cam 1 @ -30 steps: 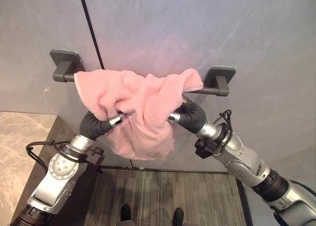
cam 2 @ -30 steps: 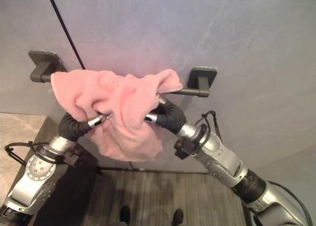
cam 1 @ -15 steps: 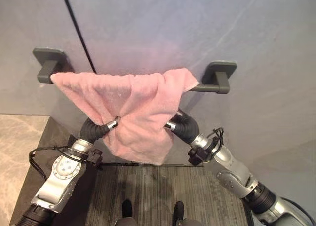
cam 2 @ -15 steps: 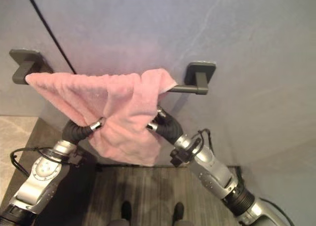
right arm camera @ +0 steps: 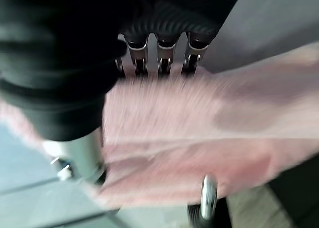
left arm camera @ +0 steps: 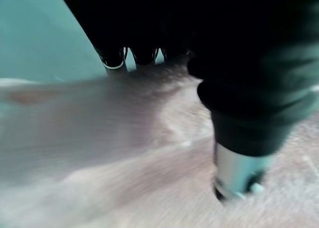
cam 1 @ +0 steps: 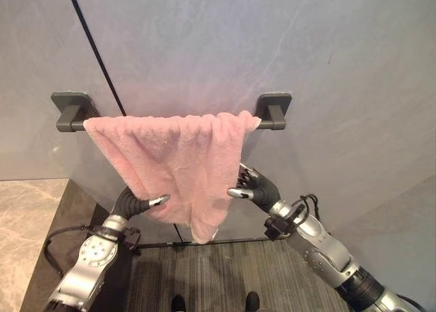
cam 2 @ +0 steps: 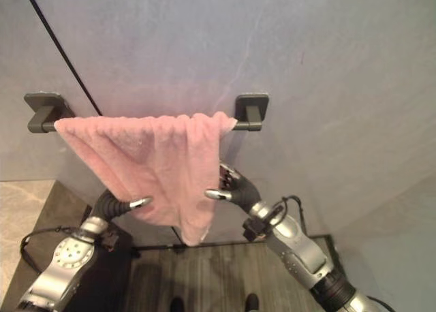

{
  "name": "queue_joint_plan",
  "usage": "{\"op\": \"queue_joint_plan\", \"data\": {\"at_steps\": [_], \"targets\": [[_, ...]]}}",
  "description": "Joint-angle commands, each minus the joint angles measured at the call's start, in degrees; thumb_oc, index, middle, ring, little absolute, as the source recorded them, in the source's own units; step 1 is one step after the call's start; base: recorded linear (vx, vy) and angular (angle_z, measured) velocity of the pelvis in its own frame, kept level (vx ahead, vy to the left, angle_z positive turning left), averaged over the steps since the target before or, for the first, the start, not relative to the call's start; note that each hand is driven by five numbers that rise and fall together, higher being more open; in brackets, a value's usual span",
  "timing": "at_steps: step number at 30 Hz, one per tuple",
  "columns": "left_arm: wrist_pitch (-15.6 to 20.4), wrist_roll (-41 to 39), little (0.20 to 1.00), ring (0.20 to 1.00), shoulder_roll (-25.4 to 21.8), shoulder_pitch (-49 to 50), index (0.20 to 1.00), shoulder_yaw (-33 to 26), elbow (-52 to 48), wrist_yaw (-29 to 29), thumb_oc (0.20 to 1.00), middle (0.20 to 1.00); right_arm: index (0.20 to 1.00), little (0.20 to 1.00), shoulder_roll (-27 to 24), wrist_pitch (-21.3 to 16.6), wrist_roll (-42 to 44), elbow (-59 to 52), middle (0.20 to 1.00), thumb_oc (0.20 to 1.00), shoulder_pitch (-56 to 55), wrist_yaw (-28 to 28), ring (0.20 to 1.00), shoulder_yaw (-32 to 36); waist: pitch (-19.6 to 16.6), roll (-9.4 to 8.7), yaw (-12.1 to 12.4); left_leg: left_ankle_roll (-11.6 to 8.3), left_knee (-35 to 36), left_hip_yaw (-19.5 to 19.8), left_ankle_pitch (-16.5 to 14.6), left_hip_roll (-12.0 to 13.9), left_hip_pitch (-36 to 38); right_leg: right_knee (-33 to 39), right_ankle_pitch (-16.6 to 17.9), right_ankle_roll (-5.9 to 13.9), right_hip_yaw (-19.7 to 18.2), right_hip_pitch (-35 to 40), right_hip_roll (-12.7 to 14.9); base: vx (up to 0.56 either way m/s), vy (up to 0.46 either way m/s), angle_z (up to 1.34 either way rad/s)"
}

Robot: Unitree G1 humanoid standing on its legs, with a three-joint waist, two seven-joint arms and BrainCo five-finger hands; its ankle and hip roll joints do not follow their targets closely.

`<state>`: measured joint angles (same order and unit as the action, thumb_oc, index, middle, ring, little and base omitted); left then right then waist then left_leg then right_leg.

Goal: Put brush and paste in cup on sink, flatten towel.

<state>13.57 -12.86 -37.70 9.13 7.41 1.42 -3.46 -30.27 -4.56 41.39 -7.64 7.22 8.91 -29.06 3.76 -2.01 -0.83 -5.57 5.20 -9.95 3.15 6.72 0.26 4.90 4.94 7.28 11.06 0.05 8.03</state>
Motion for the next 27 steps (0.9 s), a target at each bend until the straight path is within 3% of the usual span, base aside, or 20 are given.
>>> {"op": "queue_joint_plan", "data": {"at_steps": [1,5,9,14,16,18,20,21,27], "targets": [[2.36,8.51,1.0,1.0,-0.9,1.08,1.0,-8.1,0.87,-4.76,1.0,1.0,1.0,1.0,1.5,-3.04,-1.31,0.48,1.0,1.0,-5.48,0.06,1.0,7.95,-2.14,-1.67,-0.01,-0.11,-0.2,-2.02,-1.17,0.18,2.04,0.1,1.17,5.43,-1.1,1.31,4.45,-0.01,-0.007,0.04],[2.64,11.58,1.0,1.0,-0.14,5.91,1.0,-13.81,-0.07,-6.39,1.0,1.0,1.0,1.0,0.31,-3.6,-6.19,-0.39,1.0,1.0,-12.34,-0.93,1.0,15.63,-2.4,-1.58,-0.48,-0.2,-0.2,-2.05,-1.33,0.21,2.24,0.1,1.06,5.47,-0.87,1.46,4.5,0.0,0.0,0.01],[4.35,18.26,1.0,1.0,0.62,11.95,1.0,-24.86,-7.36,-10.46,1.0,1.0,1.0,1.0,-4.49,-7.53,-23.12,-9.62,1.0,1.0,-20.74,-6.18,1.0,34.53,-2.82,-1.44,-1.58,-0.26,-0.2,-1.89,-1.67,0.35,2.34,0.1,0.89,5.65,-0.65,1.64,4.5,0.0,0.0,0.0],[7.41,22.48,1.0,1.0,-1.63,10.28,1.0,-34.12,-14.99,-15.55,1.0,1.0,1.0,1.0,-8.21,-12.37,-37.04,-17.82,1.0,1.0,-20.03,-10.84,1.0,46.71,-3.48,-1.64,-2.22,-0.36,-0.2,-1.5,-1.81,0.6,2.11,0.1,0.9,5.77,-0.47,1.77,4.37,0.0,0.0,0.0],[7.58,23.98,1.0,1.0,-2.81,9.46,1.0,-34.85,-16.26,-16.24,1.0,1.0,1.0,1.0,-9.74,-12.83,-39.51,-19.0,1.0,1.0,-18.44,-11.25,1.0,47.33,-3.58,-1.69,-2.26,-0.4,-0.2,-1.52,-1.91,0.65,2.23,0.07,0.8,5.79,-0.58,1.86,4.36,0.0,0.0,0.0],[8.4,30.01,1.0,1.0,-9.98,7.57,1.0,-38.36,-20.01,-17.73,1.0,1.0,1.0,1.0,-15.69,-14.09,-44.23,-23.66,1.0,1.0,-13.04,-11.83,1.0,47.58,-4.25,-1.49,-2.18,-0.51,-0.2,-1.65,-2.38,0.76,2.65,0.06,0.48,5.98,-1.14,1.9,4.34,0.0,0.0,0.0],[8.73,30.42,1.0,1.0,-11.71,7.24,1.0,-39.15,-20.79,-17.79,1.0,1.0,1.0,1.0,-17.14,-14.28,-44.35,-24.24,1.0,1.0,-10.49,-11.89,1.0,46.09,-4.34,-1.53,-2.23,-0.49,-0.2,-1.86,-2.0,0.7,2.44,0.1,0.87,5.92,-1.36,1.51,4.37,-0.02,0.025,-0.05],[9.91,30.28,1.0,1.0,-16.1,6.22,1.0,-39.75,-23.1,-17.11,1.0,1.0,1.0,1.0,-20.9,-14.52,-44.44,-24.92,1.0,1.0,-5.88,-11.48,1.0,42.79,-4.57,-1.44,-1.83,-0.57,-0.2,-2.0,-2.01,0.59,2.56,0.1,1.05,6.11,-1.56,1.43,4.54,-0.01,0.027,-0.05],[12.11,26.09,1.0,1.0,-27.18,2.83,1.0,-35.92,-26.8,-10.73,1.0,1.0,1.0,1.0,-28.92,-13.3,-46.84,-24.01,1.0,1.0,9.41,-9.36,1.0,29.27,-4.38,-1.34,-1.49,-0.56,-0.2,-2.48,-2.0,0.06,2.48,0.1,1.62,6.41,-2.03,0.92,5.04,0.0,0.017,0.0]]}}
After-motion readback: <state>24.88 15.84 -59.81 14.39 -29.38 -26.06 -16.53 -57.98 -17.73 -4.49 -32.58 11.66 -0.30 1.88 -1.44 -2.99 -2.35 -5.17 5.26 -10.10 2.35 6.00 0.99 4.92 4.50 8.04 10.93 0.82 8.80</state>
